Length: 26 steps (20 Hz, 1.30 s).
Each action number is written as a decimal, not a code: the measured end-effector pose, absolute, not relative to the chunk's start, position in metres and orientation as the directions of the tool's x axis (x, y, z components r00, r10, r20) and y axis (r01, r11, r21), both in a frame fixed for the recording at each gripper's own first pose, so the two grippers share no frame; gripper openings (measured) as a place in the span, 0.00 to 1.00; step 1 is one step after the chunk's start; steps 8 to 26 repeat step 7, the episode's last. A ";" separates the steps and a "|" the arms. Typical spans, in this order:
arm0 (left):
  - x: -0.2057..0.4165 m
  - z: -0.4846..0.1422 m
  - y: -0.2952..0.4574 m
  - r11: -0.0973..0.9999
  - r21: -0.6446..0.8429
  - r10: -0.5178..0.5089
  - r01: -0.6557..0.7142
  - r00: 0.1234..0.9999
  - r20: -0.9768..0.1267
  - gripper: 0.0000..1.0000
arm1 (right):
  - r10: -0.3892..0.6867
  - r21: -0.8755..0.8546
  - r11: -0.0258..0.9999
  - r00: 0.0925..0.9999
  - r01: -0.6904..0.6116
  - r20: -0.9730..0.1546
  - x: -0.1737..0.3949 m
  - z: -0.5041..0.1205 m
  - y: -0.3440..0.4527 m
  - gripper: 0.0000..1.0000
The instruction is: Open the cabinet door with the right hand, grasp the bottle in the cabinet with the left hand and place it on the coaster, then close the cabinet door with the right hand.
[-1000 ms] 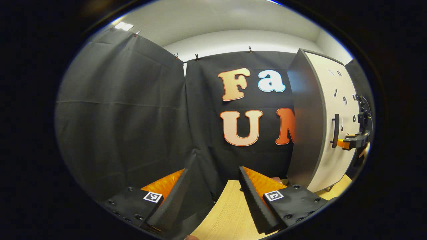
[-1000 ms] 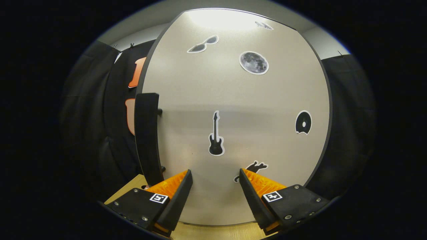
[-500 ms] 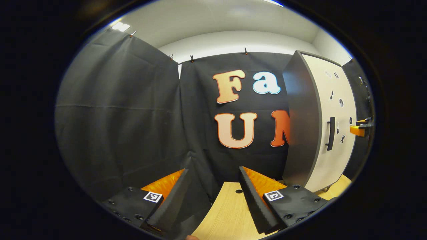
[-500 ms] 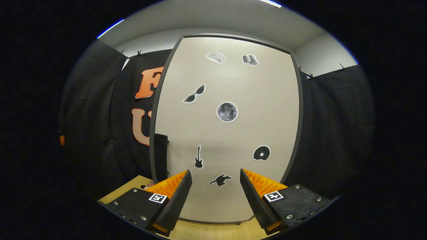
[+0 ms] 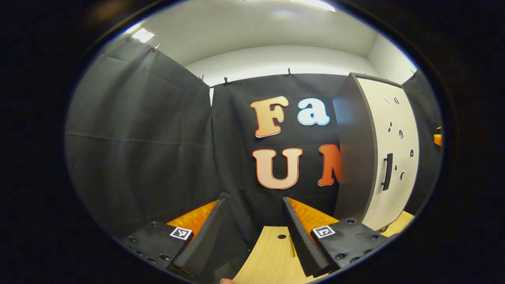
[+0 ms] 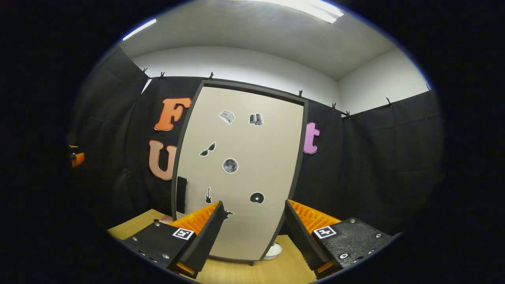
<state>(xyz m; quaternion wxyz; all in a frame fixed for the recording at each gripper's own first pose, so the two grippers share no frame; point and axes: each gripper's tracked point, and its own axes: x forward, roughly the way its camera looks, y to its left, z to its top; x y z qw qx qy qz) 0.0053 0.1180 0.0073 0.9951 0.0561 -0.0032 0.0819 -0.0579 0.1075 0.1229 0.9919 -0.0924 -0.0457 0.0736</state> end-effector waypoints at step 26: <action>-0.001 0.023 0.113 0.985 0.112 0.131 -0.133 0.991 0.027 0.94 | 0.089 -0.146 0.986 0.992 -0.074 0.093 -0.095 0.120 0.070 0.94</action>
